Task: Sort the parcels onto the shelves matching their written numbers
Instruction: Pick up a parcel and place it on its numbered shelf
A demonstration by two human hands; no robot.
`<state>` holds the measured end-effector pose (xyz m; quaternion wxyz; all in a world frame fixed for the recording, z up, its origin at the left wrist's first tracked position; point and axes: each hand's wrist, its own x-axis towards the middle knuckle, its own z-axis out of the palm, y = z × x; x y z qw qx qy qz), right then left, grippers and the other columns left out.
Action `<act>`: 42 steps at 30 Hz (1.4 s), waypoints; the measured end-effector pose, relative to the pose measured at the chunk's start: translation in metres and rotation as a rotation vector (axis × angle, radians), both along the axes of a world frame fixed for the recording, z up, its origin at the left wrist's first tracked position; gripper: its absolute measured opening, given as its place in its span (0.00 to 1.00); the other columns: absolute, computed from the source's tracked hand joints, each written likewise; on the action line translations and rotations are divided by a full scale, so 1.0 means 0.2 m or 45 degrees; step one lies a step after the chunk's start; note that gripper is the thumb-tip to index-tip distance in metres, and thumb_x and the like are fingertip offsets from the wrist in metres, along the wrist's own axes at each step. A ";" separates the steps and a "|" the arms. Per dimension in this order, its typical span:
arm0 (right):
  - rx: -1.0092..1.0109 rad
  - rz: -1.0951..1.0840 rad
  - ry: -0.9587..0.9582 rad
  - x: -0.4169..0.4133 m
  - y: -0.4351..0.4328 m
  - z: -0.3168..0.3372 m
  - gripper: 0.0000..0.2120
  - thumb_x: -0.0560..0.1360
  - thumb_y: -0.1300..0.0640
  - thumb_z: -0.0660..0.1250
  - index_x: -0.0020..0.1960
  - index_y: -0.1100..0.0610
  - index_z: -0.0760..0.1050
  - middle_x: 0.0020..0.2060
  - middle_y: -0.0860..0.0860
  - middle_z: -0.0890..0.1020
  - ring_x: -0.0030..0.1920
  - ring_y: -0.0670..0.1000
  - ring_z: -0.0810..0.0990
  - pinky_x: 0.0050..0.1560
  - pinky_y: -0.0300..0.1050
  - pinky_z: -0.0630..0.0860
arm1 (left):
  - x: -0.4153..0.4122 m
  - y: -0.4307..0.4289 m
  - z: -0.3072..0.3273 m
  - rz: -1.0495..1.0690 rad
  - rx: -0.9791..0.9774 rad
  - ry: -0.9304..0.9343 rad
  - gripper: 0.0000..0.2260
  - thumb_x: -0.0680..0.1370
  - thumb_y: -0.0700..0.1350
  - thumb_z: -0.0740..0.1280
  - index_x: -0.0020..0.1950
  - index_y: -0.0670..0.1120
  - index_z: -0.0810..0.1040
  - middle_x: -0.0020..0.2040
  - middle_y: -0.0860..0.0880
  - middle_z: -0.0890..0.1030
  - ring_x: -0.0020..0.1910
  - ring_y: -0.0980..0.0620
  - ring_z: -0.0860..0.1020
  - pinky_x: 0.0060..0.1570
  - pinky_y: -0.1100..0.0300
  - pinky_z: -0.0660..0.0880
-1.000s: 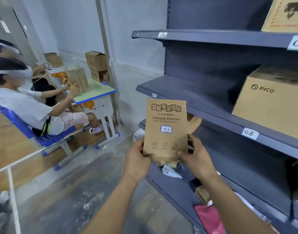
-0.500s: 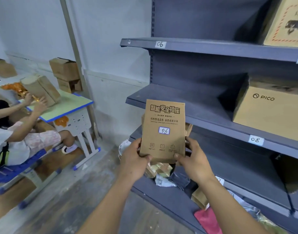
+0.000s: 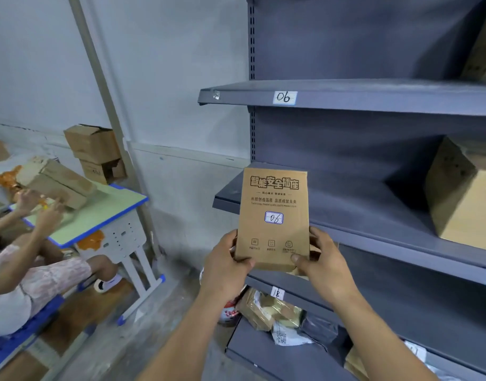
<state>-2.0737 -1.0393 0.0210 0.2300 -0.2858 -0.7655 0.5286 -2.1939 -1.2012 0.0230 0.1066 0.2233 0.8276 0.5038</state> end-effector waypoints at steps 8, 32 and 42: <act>-0.005 -0.156 -0.051 -0.15 -0.03 0.04 0.29 0.76 0.65 0.71 0.72 0.49 0.66 0.53 0.37 0.79 0.46 0.47 0.84 0.50 0.48 0.83 | -0.24 0.06 0.01 -0.169 0.024 -0.015 0.25 0.73 0.38 0.72 0.64 0.61 0.73 0.53 0.64 0.81 0.51 0.67 0.79 0.50 0.68 0.76; 0.260 -0.597 0.161 -0.21 -0.72 0.46 0.26 0.77 0.59 0.71 0.70 0.42 0.68 0.61 0.37 0.78 0.44 0.44 0.85 0.47 0.49 0.83 | -0.62 -0.32 0.41 -0.760 0.379 0.158 0.27 0.73 0.39 0.75 0.67 0.58 0.75 0.58 0.62 0.81 0.59 0.63 0.77 0.56 0.63 0.75; 0.545 -0.556 0.187 -0.39 -0.67 0.90 0.17 0.79 0.54 0.68 0.65 0.39 0.73 0.53 0.36 0.82 0.50 0.41 0.82 0.50 0.45 0.80 | -0.78 -0.30 0.82 -0.824 0.609 0.328 0.22 0.74 0.39 0.74 0.61 0.61 0.78 0.55 0.62 0.83 0.56 0.58 0.81 0.60 0.51 0.78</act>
